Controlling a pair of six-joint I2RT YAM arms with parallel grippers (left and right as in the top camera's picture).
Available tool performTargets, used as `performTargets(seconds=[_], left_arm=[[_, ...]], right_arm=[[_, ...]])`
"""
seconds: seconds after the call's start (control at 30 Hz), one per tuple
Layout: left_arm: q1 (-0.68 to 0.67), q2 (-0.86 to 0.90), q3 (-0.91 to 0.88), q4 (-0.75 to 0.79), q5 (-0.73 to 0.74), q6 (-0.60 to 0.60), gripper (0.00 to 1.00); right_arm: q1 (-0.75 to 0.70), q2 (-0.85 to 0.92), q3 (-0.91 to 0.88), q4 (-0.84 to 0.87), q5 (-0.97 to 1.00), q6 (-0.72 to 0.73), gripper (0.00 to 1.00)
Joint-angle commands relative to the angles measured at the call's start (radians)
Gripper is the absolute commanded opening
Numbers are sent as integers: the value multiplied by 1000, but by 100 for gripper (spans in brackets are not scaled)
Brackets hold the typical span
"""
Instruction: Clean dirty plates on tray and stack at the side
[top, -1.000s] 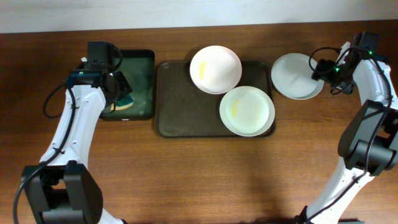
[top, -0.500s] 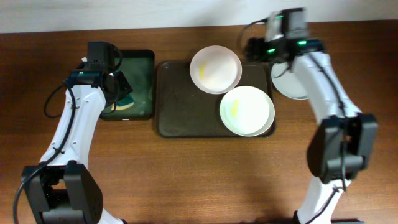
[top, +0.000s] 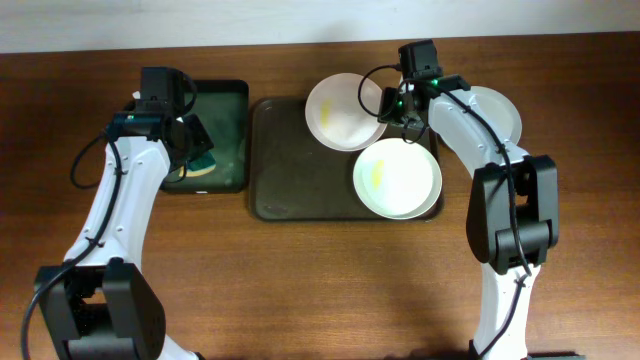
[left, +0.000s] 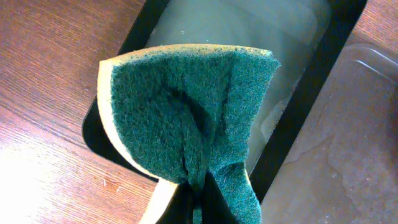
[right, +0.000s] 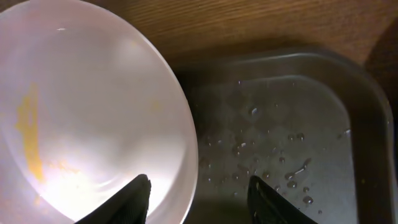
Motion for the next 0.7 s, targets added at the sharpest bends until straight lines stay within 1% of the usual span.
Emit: performTargets(seconds=[0.0, 0.1, 0.13, 0.17, 0.27, 0.33, 0.37, 0.4, 0.43, 0.47, 0.57, 0.6, 0.63, 0.67], left_arm=[[1, 17, -6, 6, 11, 16, 0], [1, 17, -6, 7, 11, 16, 0], [1, 17, -6, 7, 11, 16, 0], [1, 17, -6, 7, 11, 16, 0], [1, 17, -6, 7, 11, 16, 0], [1, 17, -6, 7, 11, 16, 0], [1, 17, -6, 7, 11, 16, 0], [1, 17, -6, 7, 11, 16, 0], [1, 17, -6, 7, 11, 16, 0], [1, 17, -6, 7, 11, 16, 0], [1, 17, -6, 10, 37, 25, 0], [1, 17, -6, 18, 72, 64, 0], [1, 17, -6, 30, 141, 130, 0], [1, 17, -6, 32, 164, 142, 0]], right_arm=[[22, 54, -1, 3, 26, 28, 51], [34, 96, -1, 27, 19, 27, 50], [39, 99, -1, 34, 18, 28, 48], [44, 100, -1, 43, 19, 27, 43], [57, 100, -1, 71, 19, 27, 32], [69, 100, -1, 88, 18, 24, 18], [75, 100, -1, 94, 19, 23, 14], [80, 100, -1, 97, 19, 24, 7], [86, 100, 0, 97, 19, 24, 4], [93, 100, 0, 96, 14, 22, 4], [122, 96, 0, 95, -93, -72, 4], [134, 93, 0, 90, -127, -93, 4], [153, 87, 0, 61, -148, -105, 4], [160, 86, 0, 45, -148, -105, 4]])
